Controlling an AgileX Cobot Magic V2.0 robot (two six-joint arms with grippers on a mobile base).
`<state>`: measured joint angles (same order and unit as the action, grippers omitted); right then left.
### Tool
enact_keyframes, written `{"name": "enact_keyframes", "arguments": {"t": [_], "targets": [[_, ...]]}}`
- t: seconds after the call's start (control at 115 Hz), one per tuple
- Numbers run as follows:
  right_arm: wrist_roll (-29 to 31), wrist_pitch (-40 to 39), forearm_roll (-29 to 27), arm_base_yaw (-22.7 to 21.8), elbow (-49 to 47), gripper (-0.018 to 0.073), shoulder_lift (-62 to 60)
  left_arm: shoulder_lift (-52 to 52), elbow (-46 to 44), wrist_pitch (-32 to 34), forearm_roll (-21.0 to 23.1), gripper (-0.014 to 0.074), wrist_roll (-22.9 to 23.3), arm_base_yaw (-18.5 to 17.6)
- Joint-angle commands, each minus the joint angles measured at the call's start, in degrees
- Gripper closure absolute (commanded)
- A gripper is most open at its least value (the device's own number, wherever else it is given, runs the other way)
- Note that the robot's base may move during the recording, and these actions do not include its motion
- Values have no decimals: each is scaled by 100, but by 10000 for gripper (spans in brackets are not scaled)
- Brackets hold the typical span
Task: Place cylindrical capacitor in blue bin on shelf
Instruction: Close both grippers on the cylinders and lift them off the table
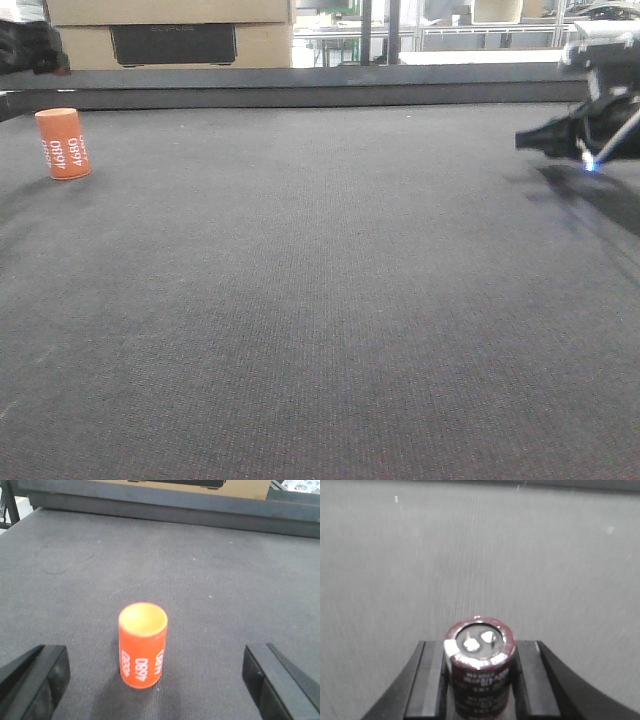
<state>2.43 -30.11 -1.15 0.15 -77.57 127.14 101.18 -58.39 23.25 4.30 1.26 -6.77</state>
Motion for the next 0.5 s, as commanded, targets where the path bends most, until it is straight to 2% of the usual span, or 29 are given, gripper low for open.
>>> {"name": "enact_keyframes", "arguments": {"t": [0.0,0.078,0.156,0.225,0.494], "targets": [[-7,-103,39,-15,-35,721,-308,224,94,443,66,-12,75,-22],[-7,-73,39,-15,-35,721,-415,498,103,741,66,-12,88,-22],[-7,-40,39,-2,-35,721,-507,848,103,1408,66,-12,88,-41],[-7,-25,39,-2,-35,721,-547,1134,-14,1723,66,-12,88,-41],[-7,143,39,-2,-35,721,-609,1893,-961,1577,66,-12,88,-41]]}}
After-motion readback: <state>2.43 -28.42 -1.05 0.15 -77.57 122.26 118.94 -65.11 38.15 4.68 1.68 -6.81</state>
